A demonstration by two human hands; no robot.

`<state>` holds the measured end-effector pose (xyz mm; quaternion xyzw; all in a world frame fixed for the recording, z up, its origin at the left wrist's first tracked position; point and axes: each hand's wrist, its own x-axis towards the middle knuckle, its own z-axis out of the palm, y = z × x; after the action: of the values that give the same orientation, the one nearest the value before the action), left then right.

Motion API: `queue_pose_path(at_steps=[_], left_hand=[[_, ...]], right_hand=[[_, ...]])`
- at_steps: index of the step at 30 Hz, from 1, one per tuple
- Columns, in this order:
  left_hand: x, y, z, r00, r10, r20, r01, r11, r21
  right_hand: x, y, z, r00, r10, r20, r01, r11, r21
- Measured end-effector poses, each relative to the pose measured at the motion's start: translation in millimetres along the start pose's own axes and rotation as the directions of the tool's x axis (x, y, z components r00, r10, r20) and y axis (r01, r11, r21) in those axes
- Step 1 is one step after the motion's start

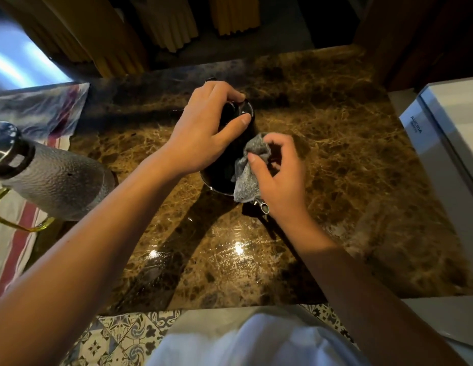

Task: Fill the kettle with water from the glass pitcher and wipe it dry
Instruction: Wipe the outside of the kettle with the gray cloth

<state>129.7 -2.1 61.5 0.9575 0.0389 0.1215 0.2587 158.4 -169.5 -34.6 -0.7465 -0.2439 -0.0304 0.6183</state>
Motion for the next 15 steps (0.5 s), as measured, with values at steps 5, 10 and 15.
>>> queue_pose_path(at_steps=[5, 10, 15], left_hand=[[-1, -2, 0, 1.0, 0.004, 0.005, -0.004, 0.999, -0.043], [-1, -4, 1, 1.0, 0.001, -0.001, -0.001, 0.998, -0.06], [0, -5, 3, 1.0, -0.001, -0.004, 0.001, 0.999, -0.053]], right_hand=[[-23, 24, 6, 0.994, 0.075, -0.075, -0.081, 0.993, -0.088], [-31, 43, -5, 0.976, 0.178, -0.125, -0.207, 0.934, -0.292], [-39, 41, -3, 0.941, 0.335, 0.048, -0.331, 0.941, -0.075]])
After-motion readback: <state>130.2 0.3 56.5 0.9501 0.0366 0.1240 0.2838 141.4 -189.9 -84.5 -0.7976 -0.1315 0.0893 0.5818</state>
